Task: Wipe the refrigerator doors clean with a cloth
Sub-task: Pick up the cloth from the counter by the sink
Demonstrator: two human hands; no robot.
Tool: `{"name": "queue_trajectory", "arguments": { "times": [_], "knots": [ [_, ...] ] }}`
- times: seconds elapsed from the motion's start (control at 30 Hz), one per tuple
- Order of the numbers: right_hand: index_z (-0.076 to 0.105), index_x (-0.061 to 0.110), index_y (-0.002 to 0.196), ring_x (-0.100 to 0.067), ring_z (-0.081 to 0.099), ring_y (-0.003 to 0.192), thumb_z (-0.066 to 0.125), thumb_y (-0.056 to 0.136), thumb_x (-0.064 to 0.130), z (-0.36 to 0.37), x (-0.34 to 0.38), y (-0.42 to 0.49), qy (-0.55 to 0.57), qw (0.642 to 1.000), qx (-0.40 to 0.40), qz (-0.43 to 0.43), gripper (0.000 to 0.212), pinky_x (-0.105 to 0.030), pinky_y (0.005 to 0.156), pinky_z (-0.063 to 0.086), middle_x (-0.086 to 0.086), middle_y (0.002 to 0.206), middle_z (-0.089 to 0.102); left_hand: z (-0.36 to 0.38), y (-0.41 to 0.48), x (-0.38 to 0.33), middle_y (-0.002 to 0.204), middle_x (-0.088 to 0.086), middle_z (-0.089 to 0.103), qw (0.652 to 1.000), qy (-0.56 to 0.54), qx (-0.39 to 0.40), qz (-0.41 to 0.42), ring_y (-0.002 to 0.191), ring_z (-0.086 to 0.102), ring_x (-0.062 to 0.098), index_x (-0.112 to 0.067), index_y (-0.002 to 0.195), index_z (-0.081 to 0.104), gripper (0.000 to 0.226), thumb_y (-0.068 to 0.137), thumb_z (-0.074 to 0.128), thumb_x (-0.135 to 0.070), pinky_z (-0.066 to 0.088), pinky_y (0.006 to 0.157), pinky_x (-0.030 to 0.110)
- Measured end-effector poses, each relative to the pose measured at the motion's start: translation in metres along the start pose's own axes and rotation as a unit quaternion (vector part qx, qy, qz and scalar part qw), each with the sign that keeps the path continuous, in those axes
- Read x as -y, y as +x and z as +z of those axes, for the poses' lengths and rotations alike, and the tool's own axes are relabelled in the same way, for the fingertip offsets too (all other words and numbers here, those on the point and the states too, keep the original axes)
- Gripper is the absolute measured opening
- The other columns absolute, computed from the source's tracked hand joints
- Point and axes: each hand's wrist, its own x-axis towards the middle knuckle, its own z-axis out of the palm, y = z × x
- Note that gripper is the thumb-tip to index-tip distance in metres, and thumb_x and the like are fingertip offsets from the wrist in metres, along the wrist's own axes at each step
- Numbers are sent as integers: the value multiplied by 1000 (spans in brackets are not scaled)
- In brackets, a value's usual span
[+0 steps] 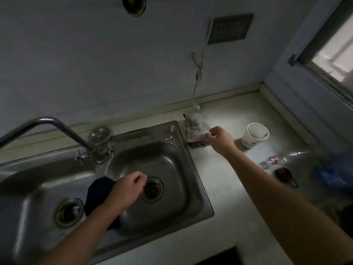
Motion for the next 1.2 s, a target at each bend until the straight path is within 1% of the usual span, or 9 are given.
{"name": "queue_trajectory", "arguments": {
  "times": [0.17,0.37,0.6,0.7,0.77,0.83,1.0,1.1,1.2],
  "knots": [
    [55,14,130,-27,68,94,65,90,51,17,1,51,8,999,22,41,55,-46,85,63,-10,117,63,0,16,5,86,-7,73,1000,-4,7,-17,82,69,11,-35,89,66,22,99,48,-45,58,83,40],
    [53,14,131,-33,56,109,70,78,71,41,-4,75,-43,997,11,68,79,-52,93,59,-10,120,50,-9,12,21,82,-9,72,999,-2,-6,-33,80,70,11,-36,84,65,22,96,51,-47,58,85,43],
    [59,17,113,-27,66,93,75,85,38,46,12,48,-30,998,-36,37,38,-49,85,61,-7,106,67,-27,-13,42,75,-6,71,998,55,-5,-36,72,68,10,-34,85,64,23,97,50,-47,56,79,40],
    [61,17,106,-27,69,89,73,85,33,31,21,7,26,998,-35,38,29,-49,79,63,-4,96,68,-36,-33,44,78,-5,72,996,77,11,-37,76,69,9,-34,88,64,25,98,47,-49,57,80,38],
    [63,15,105,-29,72,83,74,85,29,22,27,-33,102,994,-21,41,26,-51,66,65,-6,93,69,-39,-53,45,75,-5,70,996,74,21,-36,72,66,7,-34,89,64,23,99,47,-46,54,71,33],
    [64,15,105,-26,73,81,75,87,27,18,31,-82,150,988,3,36,24,-51,64,65,-5,93,69,-38,-77,53,71,-5,68,997,60,24,-40,68,64,9,-35,88,64,22,100,48,-43,49,63,31],
    [70,18,102,-21,72,82,81,83,28,35,20,-218,139,989,35,43,24,-44,68,65,0,88,72,-30,-144,94,82,-3,73,997,-23,8,-67,80,71,20,-41,88,65,17,97,51,-45,58,81,50],
    [69,26,96,-18,70,83,81,83,29,55,17,-289,130,989,52,51,18,-40,71,62,4,86,71,-22,-182,112,83,-3,74,995,-66,-1,-70,79,70,19,-42,85,66,24,85,48,-59,57,82,48],
    [67,24,89,-17,67,78,79,85,23,75,16,-347,138,986,73,51,13,-38,69,58,1,82,70,-16,-218,139,86,-8,75,994,-83,-2,-72,80,70,13,-41,87,66,38,78,40,-67,57,82,44]
  ]
}}
